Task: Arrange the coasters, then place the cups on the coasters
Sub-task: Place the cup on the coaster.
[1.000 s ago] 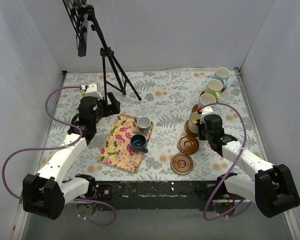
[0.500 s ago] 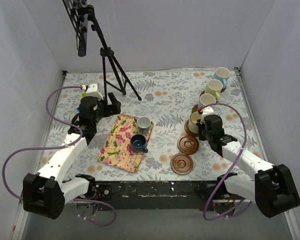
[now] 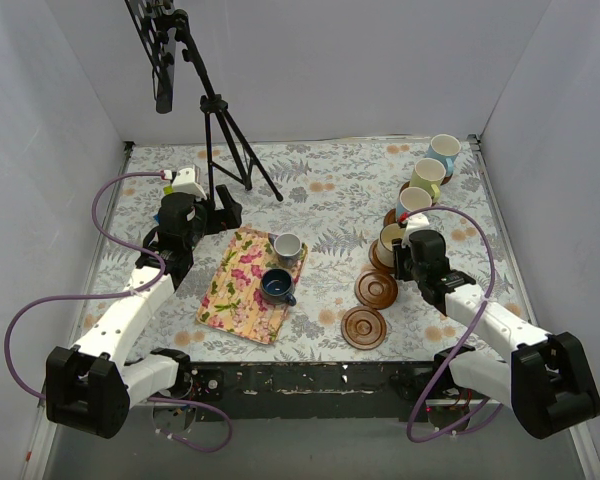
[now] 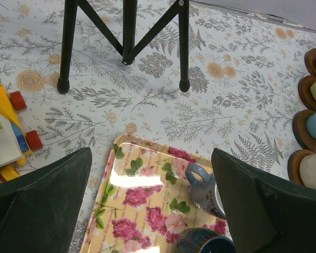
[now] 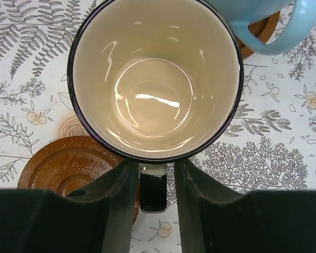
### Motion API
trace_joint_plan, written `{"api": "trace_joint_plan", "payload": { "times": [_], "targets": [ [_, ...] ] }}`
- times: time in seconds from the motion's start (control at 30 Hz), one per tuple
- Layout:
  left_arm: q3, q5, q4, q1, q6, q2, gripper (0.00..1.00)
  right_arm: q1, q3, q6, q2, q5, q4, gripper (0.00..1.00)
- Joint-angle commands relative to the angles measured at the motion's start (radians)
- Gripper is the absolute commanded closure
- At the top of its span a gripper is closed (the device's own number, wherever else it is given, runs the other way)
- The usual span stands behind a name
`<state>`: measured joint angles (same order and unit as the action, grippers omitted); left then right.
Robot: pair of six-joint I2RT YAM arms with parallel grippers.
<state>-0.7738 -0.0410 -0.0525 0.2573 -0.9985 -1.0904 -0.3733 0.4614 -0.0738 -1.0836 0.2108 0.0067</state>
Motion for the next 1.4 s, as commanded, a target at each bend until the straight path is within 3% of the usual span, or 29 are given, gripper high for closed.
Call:
{"api": "trace_joint_plan", "payload": {
  "times": [0.0,0.17,0.3,0.6,0.8,1.0,1.37],
  "targets": [
    [0.005,0.007,-0.003,0.0,0.011,0.006,0.02,0.004,0.014,-0.003,0.022,0.006,0.036,0.57],
    [0.004,0.006,-0.006,0.0,0.009,0.004,0.02,0.004,0.052,-0.003,0.04,0.01,-0.005,0.46],
    [0.002,0.003,-0.006,0.0,0.006,0.006,0.02,0.004,0.098,-0.035,0.076,0.021,-0.094,0.27],
    [0.002,0.003,-0.007,0.0,0.001,0.009,0.02,0.004,0.259,-0.089,0.168,0.116,-0.355,0.25],
    [0.004,0.015,-0.007,0.002,0.0,0.009,0.02,0.004,0.42,-0.038,0.214,0.165,-0.424,0.21],
    [-0.002,0.003,-0.02,0.017,0.003,0.0,0.02,0.008,0.577,0.006,0.128,0.102,-0.476,0.2],
    [-0.01,0.001,-0.046,0.183,0.035,-0.043,0.02,0.043,0.589,-0.047,0.12,-0.059,-0.424,0.2]
  ]
}}
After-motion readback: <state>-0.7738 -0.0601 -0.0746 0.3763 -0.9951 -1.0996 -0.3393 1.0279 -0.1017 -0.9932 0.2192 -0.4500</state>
